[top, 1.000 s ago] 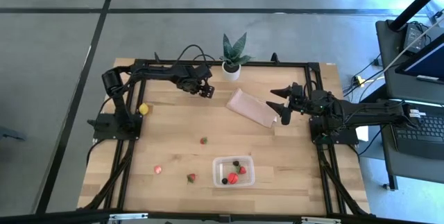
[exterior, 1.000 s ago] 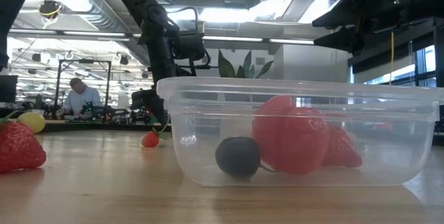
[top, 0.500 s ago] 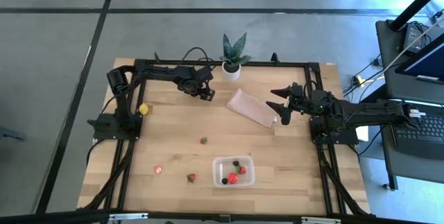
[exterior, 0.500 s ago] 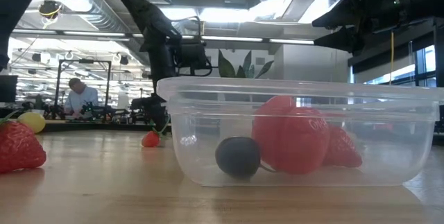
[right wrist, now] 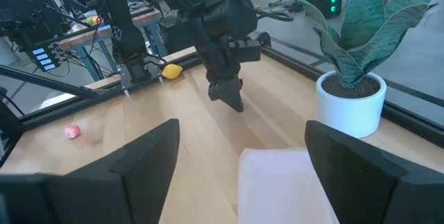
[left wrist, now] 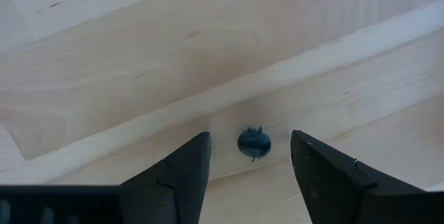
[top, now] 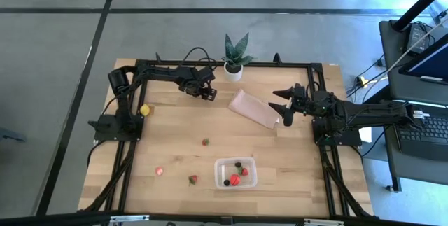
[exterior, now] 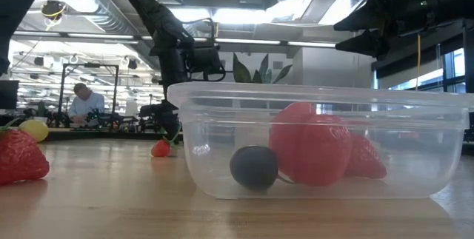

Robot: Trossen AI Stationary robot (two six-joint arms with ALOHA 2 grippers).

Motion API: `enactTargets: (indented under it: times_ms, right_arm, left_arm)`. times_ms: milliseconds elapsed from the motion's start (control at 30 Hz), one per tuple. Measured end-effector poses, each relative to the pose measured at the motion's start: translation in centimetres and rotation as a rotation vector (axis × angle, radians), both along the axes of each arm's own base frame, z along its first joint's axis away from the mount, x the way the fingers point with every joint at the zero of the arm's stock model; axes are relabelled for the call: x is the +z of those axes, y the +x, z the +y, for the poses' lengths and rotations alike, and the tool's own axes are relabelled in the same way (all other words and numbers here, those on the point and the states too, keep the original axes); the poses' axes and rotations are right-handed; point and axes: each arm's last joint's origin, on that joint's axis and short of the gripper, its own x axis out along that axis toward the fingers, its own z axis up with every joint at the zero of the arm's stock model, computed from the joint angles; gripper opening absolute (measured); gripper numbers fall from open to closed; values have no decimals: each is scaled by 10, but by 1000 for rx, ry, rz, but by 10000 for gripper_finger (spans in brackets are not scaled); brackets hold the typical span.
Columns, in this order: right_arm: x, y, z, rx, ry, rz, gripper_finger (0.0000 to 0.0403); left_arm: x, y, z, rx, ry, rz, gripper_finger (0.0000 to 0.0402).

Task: Pick and placing Produce into tupperware
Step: Put the blueberry in the bin

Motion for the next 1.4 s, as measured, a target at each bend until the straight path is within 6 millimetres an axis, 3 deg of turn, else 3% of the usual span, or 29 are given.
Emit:
enactTargets:
  times_ms: [1033, 1400]
  right_arm:
    - [0, 0, 0, 4, -26, 10, 312]
    - [0, 0, 0, 4, -26, 10, 312]
  left_arm:
    - [-1, -1, 1, -3, -12, -2, 61]
    - [0, 0, 0, -64, -16, -9, 64]
